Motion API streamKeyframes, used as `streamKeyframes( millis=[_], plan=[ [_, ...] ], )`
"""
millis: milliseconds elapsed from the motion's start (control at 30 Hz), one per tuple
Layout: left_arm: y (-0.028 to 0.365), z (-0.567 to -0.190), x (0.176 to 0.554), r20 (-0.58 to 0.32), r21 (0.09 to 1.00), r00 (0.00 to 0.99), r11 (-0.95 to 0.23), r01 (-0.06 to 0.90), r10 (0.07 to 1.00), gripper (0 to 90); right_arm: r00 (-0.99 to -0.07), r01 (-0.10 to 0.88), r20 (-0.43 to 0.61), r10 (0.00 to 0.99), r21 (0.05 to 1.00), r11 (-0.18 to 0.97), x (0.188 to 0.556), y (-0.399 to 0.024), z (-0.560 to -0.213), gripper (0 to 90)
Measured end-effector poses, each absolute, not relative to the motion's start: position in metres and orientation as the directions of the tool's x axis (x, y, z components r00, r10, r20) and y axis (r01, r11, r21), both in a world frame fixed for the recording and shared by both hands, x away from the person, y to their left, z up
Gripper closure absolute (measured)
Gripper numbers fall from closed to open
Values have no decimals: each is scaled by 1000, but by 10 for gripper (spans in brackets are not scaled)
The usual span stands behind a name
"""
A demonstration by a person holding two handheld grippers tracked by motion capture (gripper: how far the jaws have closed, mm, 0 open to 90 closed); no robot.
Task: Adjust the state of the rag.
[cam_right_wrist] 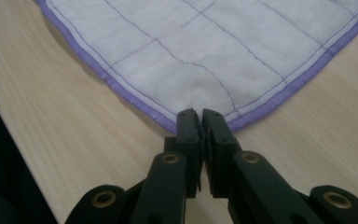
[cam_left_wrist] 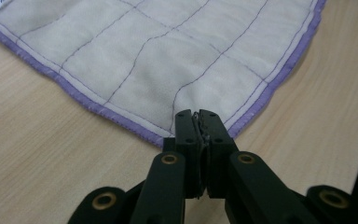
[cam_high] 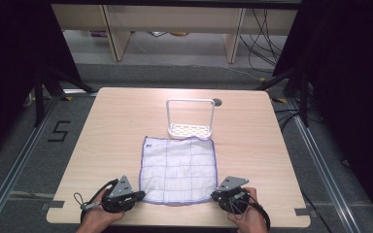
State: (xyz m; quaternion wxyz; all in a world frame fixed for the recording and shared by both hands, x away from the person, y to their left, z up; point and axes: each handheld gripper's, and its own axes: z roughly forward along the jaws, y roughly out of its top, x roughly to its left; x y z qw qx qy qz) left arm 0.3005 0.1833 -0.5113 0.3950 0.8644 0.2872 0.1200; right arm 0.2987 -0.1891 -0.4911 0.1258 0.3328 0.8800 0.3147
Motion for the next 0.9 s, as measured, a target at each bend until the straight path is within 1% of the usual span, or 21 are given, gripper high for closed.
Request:
streamKeyframes(
  millis=[67,200,233,267,300,333,367,400,433,467,500,533,567,600,633,667,700,733,767,833,900],
  plan=[
    [182,-508,295,-44,765,810,-502,403,584,869,-758,499,-11,652,634,591,294,-190,-485,865],
    [180,-506,284,-41,759,835,-527,384,549,869,-764,479,-12,645,658,580,274,-191,-480,865],
    [178,-506,281,-54,764,840,-519,383,540,869,-763,494,-4,647,643,586,270,-193,-477,864],
    [178,-506,279,-36,754,851,-545,367,524,869,-760,493,6,650,658,570,265,-194,-478,864],
    [176,-507,276,-56,764,848,-524,377,527,869,-760,501,13,649,648,573,261,-197,-478,864],
    [177,-505,276,-24,747,859,-562,355,511,868,-761,497,12,648,652,573,259,-199,-478,864],
    [174,-507,272,-65,763,844,-519,386,533,867,-751,502,17,660,663,555,258,-200,-481,863],
    [174,-507,272,-65,763,844,-519,386,533,866,-751,508,24,660,660,553,258,-201,-482,861],
    [176,-508,275,-37,755,853,-545,365,520,865,-754,511,29,656,654,559,259,-202,-482,857],
    [177,-508,275,-52,751,845,-537,384,533,864,-747,515,32,664,659,548,259,-202,-484,853],
    [177,-510,275,-65,760,839,-518,393,541,861,-744,522,36,667,654,547,259,-203,-485,845],
    [179,-510,277,-49,748,843,-540,386,535,857,-748,525,45,662,650,549,260,-203,-486,819],
    [180,-510,278,-51,744,842,-542,391,537,846,-747,528,48,663,649,547,260,-203,-486,774],
    [179,-512,278,-88,753,829,-507,419,553,820,-741,542,58,669,639,546,261,-204,-485,722],
    [181,-511,280,-63,744,834,-531,405,548,786,-735,541,62,675,655,528,261,-203,-486,661],
    [181,-511,279,-96,755,818,-494,431,567,738,-743,542,72,665,647,537,262,-205,-484,605],
    [182,-509,280,-104,755,820,-492,433,562,679,-735,536,70,675,670,514,263,-205,-484,549],
    [182,-508,280,-117,769,809,-463,441,576,624,-719,548,76,691,673,497,264,-206,-482,519],
    [183,-506,281,-122,777,797,-442,447,591,580,-715,549,74,695,676,492,264,-207,-480,516],
    [185,-501,286,-121,791,785,-419,446,607,541,-711,522,44,702,702,484,269,-210,-479,472],
    [188,-499,293,-121,802,759,-387,454,640,493,-688,530,22,725,698,481,274,-210,-477,462]
  ],
)
